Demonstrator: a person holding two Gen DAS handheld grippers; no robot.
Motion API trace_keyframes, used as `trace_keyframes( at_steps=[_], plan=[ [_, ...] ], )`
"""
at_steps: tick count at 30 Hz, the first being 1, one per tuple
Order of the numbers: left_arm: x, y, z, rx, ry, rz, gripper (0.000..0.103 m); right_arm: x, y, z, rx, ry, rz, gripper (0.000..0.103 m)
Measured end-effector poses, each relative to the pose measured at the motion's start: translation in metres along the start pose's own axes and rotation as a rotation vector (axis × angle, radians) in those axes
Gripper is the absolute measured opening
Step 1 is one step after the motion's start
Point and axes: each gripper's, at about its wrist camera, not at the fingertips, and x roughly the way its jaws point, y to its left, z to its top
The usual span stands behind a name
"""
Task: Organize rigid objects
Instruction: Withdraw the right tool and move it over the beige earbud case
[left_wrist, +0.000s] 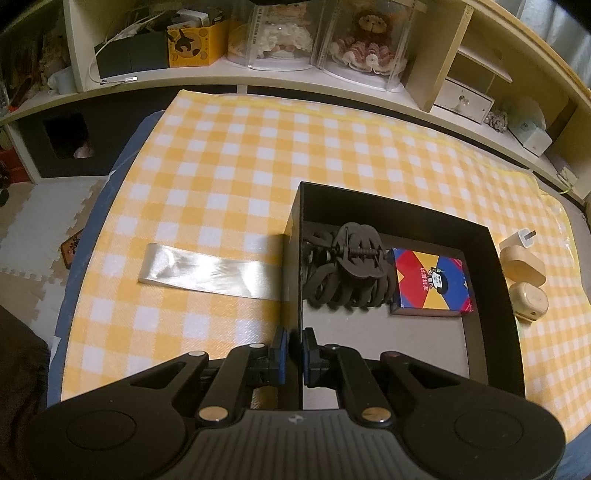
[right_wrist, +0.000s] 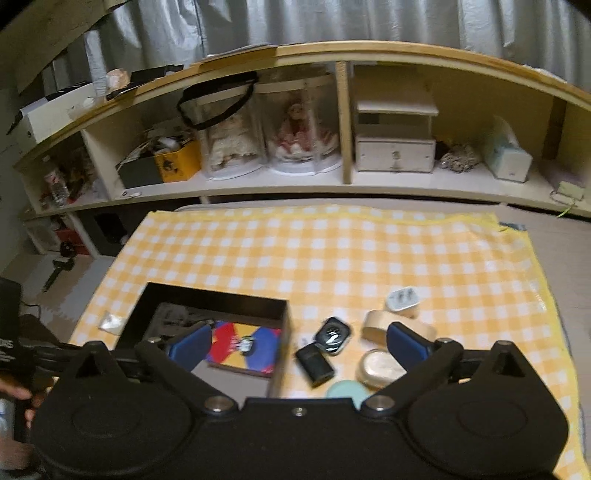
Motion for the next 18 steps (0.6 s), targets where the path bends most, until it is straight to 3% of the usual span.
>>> trace_keyframes(
  at_steps=[8, 18],
  plan=[
    [-0.002, -0.002, -0.001, 0.007, -0.003, 0.013, 0.009, 0.006, -0.039, 0.001, 0.044, -0.017, -0.062, 0.103],
    [-0.001, -0.004, 0.000, 0.015, 0.000, 0.020, 0.008, 0.029, -0.092, -0.004, 0.152, -0.020, -0.202, 0.103]
  ],
)
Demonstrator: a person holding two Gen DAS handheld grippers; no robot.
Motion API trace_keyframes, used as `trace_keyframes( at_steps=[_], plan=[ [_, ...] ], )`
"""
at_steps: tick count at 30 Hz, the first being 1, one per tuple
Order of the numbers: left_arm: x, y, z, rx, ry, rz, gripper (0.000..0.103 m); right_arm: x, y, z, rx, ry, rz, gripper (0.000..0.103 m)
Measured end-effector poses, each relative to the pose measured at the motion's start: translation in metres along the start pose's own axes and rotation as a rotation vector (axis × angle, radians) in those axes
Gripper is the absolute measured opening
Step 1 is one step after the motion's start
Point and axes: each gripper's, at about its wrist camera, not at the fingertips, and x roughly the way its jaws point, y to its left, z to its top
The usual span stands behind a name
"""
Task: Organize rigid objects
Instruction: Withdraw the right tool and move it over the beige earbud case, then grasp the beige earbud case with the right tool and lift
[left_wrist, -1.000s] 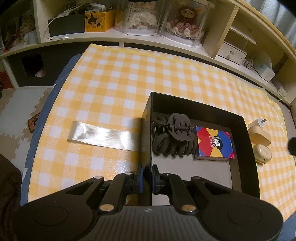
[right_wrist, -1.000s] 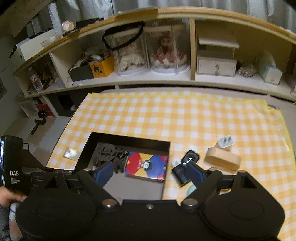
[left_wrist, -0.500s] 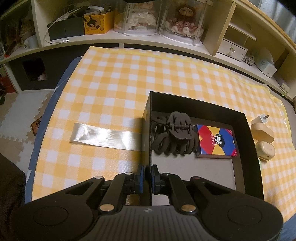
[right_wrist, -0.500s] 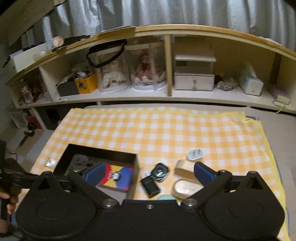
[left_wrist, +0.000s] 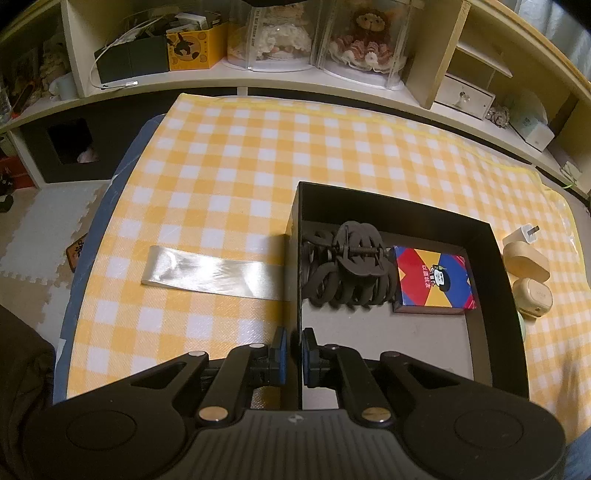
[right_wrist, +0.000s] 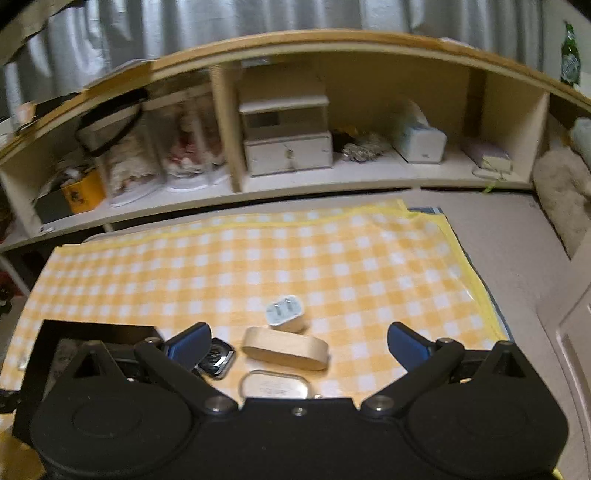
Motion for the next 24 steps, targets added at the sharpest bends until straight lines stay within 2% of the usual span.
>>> trace_keyframes(
  at_steps=[5, 14, 20, 24],
  plan=[
    [0.001, -0.001, 0.000, 0.004, 0.005, 0.004, 0.008, 0.031, -0.015, -0.004, 0.039, 0.072, 0.021, 0.103],
    [0.003, -0.002, -0.001, 0.005, 0.013, 0.009, 0.008, 0.091, -0.009, -0.024, 0.124, 0.312, 0.065, 0.103],
    [0.004, -0.003, 0.000, 0.014, 0.013, 0.012, 0.008, 0.115, 0.007, -0.033, 0.070, 0.384, 0.006, 0.103],
    [0.004, -0.003, 0.000, 0.014, 0.014, 0.013, 0.008, 0.121, 0.003, -0.034, 0.138, 0.402, 0.009, 0.102]
  ],
)
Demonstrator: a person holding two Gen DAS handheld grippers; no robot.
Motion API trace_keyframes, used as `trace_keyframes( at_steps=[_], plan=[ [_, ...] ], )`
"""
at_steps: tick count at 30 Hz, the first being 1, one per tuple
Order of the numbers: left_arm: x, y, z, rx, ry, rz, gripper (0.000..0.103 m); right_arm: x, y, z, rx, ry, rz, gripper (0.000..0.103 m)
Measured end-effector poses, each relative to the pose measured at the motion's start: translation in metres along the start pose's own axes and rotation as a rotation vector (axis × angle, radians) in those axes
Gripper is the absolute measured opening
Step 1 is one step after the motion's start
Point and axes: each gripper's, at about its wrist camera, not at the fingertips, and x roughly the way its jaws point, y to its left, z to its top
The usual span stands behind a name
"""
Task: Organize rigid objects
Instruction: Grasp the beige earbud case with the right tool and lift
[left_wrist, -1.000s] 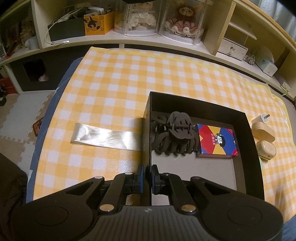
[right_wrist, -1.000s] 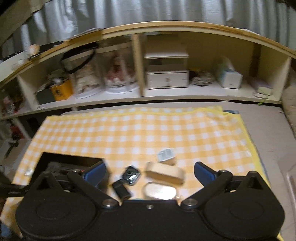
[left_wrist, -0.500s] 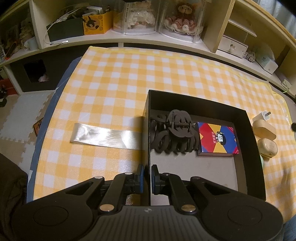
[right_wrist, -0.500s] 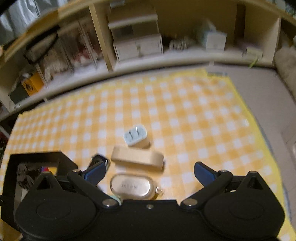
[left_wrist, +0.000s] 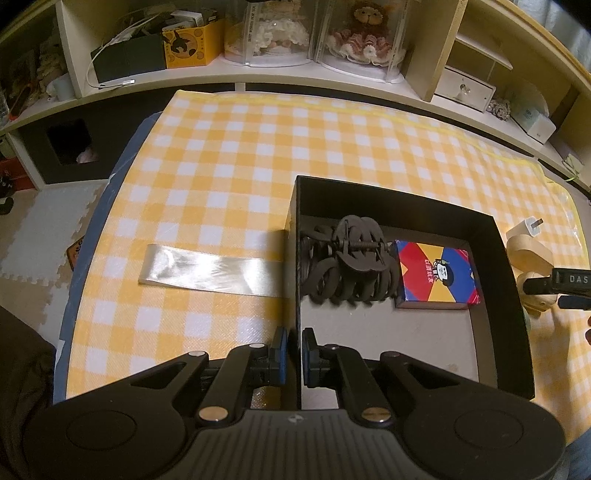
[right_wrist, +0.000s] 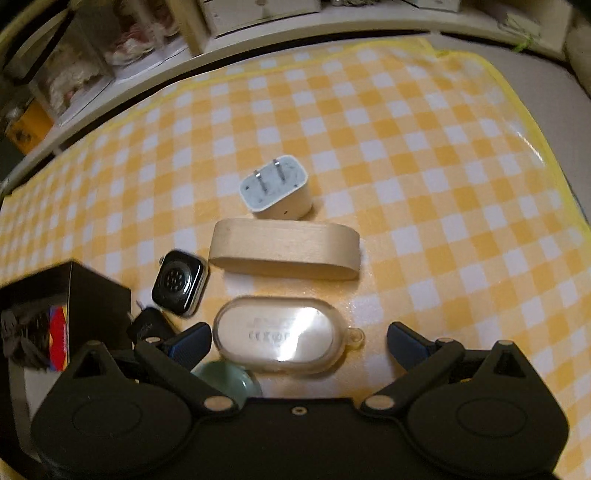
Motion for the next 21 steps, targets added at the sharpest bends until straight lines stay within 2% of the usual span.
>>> trace_keyframes(
  at_steps=[3, 6, 15, 21],
  plan=[
    [0.001, -0.001, 0.000, 0.002, 0.000, 0.002, 0.008, 0.001, -0.002, 0.002, 0.026, -0.001, 0.016, 0.098],
    [0.001, -0.001, 0.000, 0.002, 0.000, 0.002, 0.008, 0.004, 0.000, 0.000, 0.009, 0.032, 0.039, 0.088],
    [0.001, -0.001, -0.001, 0.002, 0.001, 0.002, 0.008, -0.004, 0.006, -0.006, -0.028, 0.034, 0.021, 0.088],
    [0.002, -0.001, -0.001, 0.001, 0.005, 0.002, 0.008, -0.033, 0.001, -0.003, -0.007, -0.040, 0.066, 0.087]
  ],
)
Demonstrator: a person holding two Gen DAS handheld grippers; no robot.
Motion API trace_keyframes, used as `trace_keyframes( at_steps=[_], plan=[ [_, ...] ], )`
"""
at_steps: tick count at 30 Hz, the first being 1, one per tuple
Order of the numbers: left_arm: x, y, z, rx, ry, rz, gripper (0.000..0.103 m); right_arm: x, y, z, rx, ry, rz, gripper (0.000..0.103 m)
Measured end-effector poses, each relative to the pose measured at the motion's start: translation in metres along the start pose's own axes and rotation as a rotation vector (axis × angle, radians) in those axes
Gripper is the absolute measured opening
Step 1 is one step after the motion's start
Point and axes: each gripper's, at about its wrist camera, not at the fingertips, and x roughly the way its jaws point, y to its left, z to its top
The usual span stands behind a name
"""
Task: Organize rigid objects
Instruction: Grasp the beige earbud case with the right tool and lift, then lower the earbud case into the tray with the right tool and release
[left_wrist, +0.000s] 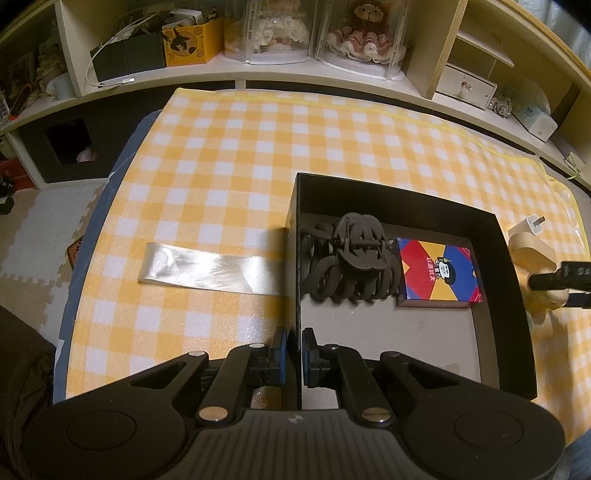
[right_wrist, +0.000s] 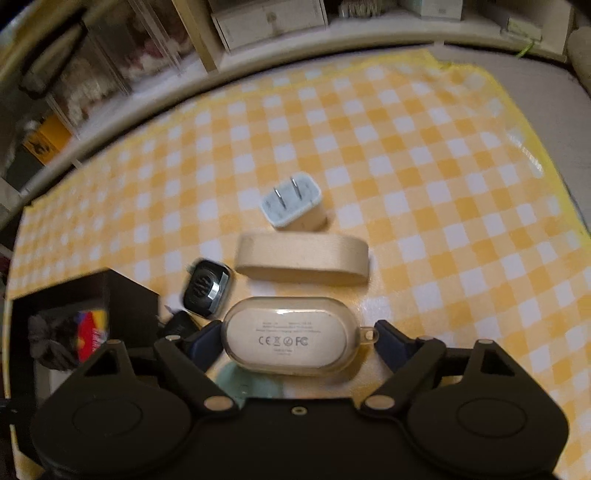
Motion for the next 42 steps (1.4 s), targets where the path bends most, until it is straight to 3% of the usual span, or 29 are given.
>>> trace_keyframes(
  at_steps=[4, 10, 21, 23, 28, 35, 42],
  plan=[
    [0.000, 0.000, 0.000, 0.000, 0.000, 0.000, 0.008, -0.027, 0.012, -0.006, 0.012, -0.047, 0.096, 0.088],
    [0.000, 0.000, 0.000, 0.001, 0.000, 0.001, 0.008, -0.052, 0.047, -0.017, -0.024, -0.036, 0.249, 0.088],
    [0.001, 0.002, 0.000, -0.003, 0.000, -0.002, 0.008, -0.043, 0.121, -0.044, -0.135, 0.097, 0.308, 0.088],
    [0.001, 0.001, 0.000, -0.003, 0.000, -0.002, 0.008, -0.040, 0.136, -0.048, -0.226, 0.097, 0.300, 0.088],
    [0.001, 0.001, -0.001, -0.001, -0.001, -0.003, 0.008, -0.038, 0.167, -0.053, -0.643, 0.090, 0.247, 0.088],
    [0.001, 0.001, 0.001, -0.011, 0.003, -0.008, 0.008, -0.022, 0.178, -0.056, -1.163, 0.175, 0.196, 0.088],
    [0.003, 0.003, 0.002, -0.020, 0.006, -0.018, 0.009, -0.021, 0.185, -0.062, -1.469, 0.302, 0.249, 0.088]
  ],
)
